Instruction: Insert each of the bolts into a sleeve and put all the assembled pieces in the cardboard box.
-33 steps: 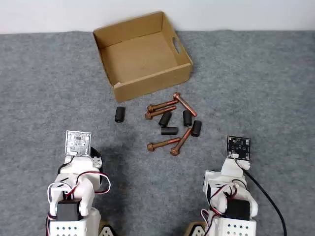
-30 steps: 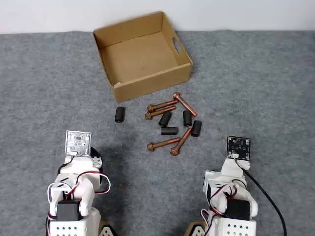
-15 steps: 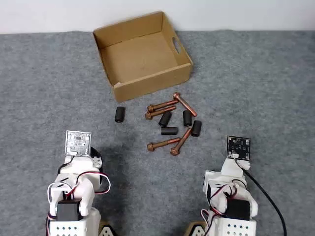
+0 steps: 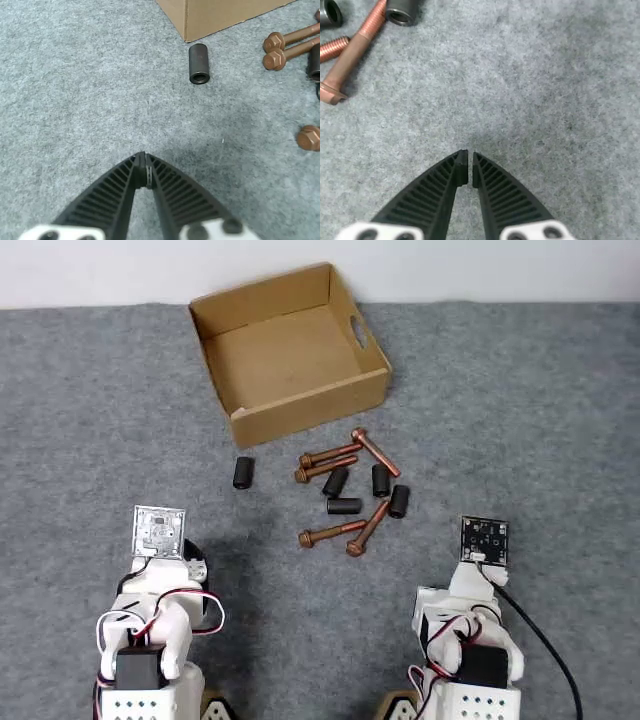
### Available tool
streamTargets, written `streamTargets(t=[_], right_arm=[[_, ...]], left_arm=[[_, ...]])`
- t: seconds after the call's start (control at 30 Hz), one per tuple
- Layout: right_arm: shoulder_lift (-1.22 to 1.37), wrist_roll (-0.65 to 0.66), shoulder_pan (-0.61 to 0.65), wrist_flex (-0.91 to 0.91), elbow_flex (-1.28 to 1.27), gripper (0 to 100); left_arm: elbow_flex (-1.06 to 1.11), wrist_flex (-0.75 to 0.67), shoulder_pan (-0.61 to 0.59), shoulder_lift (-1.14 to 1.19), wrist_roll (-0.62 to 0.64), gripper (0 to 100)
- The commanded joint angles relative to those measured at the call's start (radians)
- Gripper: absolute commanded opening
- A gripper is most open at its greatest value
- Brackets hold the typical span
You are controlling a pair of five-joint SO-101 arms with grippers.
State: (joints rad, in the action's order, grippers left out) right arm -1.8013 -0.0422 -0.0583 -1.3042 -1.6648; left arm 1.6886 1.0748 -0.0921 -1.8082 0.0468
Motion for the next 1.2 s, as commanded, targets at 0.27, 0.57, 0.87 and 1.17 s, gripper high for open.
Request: streamTargets(t=[0.27, 0.57, 0.87, 1.17], right_arm=[[-0.01, 0.011, -0.004, -0.002, -0.018, 0.9], [-0.01, 0.009, -0.004, -0.002, -0.018, 0.9], [-0.012, 0.08, 0.012, -0.012, 0.049, 0.9], [0.03, 0.014, 0.059, -0.088, 0.321, 0.8]], left_arm=[[-0.005, -0.023, -0.003, -0.006, -0.008, 1], [-0.005, -0.023, -0.003, -0.006, -0.008, 1], [-0.005, -0.023, -0.003, -0.006, -0.008, 1], [-0.005, -0.023, -0.003, -0.006, -0.008, 1]])
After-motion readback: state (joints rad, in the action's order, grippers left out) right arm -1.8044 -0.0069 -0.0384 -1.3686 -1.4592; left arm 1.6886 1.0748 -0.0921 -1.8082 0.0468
